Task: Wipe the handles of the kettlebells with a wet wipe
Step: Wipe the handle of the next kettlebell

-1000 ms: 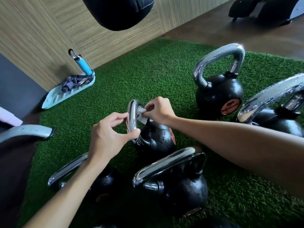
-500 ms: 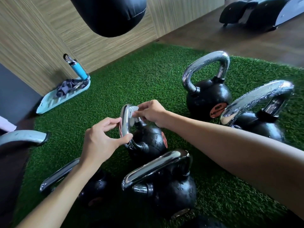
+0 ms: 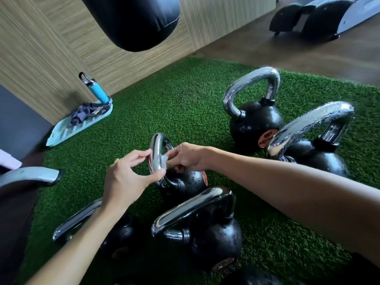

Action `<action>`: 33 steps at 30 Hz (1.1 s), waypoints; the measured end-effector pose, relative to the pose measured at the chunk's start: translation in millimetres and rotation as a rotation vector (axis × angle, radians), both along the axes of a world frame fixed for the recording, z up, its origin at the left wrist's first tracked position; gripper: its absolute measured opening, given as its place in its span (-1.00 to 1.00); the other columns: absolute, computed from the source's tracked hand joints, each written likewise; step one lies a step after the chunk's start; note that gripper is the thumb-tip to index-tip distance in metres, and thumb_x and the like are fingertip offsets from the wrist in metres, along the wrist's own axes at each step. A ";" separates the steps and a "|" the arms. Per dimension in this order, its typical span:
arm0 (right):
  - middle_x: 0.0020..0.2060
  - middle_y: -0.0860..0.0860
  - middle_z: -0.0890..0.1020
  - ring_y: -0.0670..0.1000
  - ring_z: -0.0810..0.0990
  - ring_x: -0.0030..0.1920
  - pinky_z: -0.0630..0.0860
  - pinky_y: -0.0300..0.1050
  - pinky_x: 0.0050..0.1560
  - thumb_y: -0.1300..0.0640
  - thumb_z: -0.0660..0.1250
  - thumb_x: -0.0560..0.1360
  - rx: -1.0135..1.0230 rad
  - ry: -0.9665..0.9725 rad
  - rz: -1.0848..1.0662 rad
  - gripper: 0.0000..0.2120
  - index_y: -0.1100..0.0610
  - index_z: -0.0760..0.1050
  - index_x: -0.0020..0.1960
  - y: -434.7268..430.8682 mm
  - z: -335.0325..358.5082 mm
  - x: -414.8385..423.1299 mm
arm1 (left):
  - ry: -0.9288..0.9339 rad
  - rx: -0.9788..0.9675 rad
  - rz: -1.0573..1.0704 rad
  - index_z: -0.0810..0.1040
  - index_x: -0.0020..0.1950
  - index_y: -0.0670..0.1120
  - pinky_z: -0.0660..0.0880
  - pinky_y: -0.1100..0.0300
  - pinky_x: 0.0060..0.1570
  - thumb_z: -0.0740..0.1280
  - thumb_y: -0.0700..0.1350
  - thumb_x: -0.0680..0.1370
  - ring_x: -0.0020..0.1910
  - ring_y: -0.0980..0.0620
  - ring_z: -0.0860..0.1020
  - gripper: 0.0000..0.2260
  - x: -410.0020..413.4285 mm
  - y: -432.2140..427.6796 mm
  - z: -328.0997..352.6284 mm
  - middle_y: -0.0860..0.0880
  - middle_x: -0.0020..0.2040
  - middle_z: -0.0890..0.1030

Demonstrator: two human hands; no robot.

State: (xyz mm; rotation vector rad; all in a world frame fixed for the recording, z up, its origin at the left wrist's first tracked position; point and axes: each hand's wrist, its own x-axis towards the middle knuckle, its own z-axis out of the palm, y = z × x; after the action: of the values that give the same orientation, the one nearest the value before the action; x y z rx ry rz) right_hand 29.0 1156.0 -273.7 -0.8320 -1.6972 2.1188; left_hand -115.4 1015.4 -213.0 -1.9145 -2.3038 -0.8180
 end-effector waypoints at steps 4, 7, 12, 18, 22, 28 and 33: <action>-0.29 -0.02 0.68 -0.08 0.55 -0.35 0.46 -0.28 -0.37 0.29 0.46 0.48 0.291 -0.062 0.154 -0.83 0.04 0.67 -0.17 -1.4 1.9 9.1 | -0.005 -0.006 -0.008 0.62 0.20 0.18 0.57 -0.19 0.18 0.55 0.34 0.25 0.03 0.30 0.56 -0.43 0.0 -1.0 0.8 0.07 0.17 0.70; -0.33 -0.09 0.67 -0.10 0.50 -0.38 0.40 -0.26 -0.37 0.23 0.50 0.47 0.464 -0.126 0.185 -0.82 -0.06 0.67 -0.14 3.6 0.7 7.7 | -0.010 -0.012 0.000 0.61 0.19 0.18 0.54 -0.25 0.21 0.56 0.32 0.25 -0.03 0.42 0.49 -0.45 2.3 -1.4 2.6 0.08 0.16 0.70; -0.23 0.05 0.68 -0.02 0.50 -0.31 0.40 -0.22 -0.34 0.26 0.49 0.47 0.228 -0.032 0.149 -0.90 0.07 0.71 -0.08 6.0 -3.3 4.7 | 0.014 -0.031 -0.016 0.59 0.18 0.10 0.51 -0.23 0.27 0.55 0.28 0.29 0.08 0.24 0.55 -0.47 10.1 -4.0 4.0 -0.02 0.18 0.70; -0.27 -0.07 0.70 -0.16 0.48 -0.40 0.39 -0.30 -0.38 0.21 0.48 0.49 0.524 -0.170 0.184 -0.83 0.07 0.70 0.07 3.3 -12.6 11.5 | 0.049 -0.024 -0.017 0.57 0.19 0.10 0.61 -0.08 0.08 0.49 0.38 0.29 0.19 0.05 0.63 -0.42 15.8 -6.2 2.2 -0.08 0.21 0.68; -0.31 -0.07 0.66 -0.13 0.49 -0.39 0.40 -0.24 -0.36 0.23 0.49 0.48 0.452 -0.080 0.110 -0.84 -0.02 0.70 -0.05 -4.5 -10.6 10.0 | 0.059 -0.042 0.000 0.55 0.23 0.17 0.63 -0.03 -0.03 0.51 0.32 0.33 0.17 -0.04 0.64 -0.47 17.2 -6.4 3.4 -0.04 0.24 0.67; -0.21 -0.08 0.69 -0.26 0.49 -0.43 0.36 -0.46 -0.45 0.19 0.51 0.46 0.742 -0.257 0.015 -0.80 0.10 0.71 0.08 -8.0 -8.5 20.0 | 0.006 -0.078 0.105 0.51 0.36 0.17 0.44 0.34 -0.40 0.51 0.24 0.41 -0.11 0.11 0.65 -0.45 27.0 -4.7 1.6 0.07 0.32 0.62; -0.08 0.07 0.71 -0.10 0.62 -0.29 0.60 -0.32 -0.28 0.31 0.46 0.47 0.646 -0.184 -0.423 -0.77 0.20 0.65 0.13 12.2 4.2 25.6 | -0.056 -0.052 0.206 0.51 0.42 0.09 0.41 0.33 -0.27 0.57 0.05 0.43 -0.16 0.21 0.50 -0.43 48.8 0.6 -1.7 0.07 0.24 0.66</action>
State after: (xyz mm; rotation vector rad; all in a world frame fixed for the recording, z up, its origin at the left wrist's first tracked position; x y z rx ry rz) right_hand 54.6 1168.2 -269.6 -1.0664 -1.9124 1.1445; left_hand -66.6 1016.1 -214.7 -1.6554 -2.5247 -0.8066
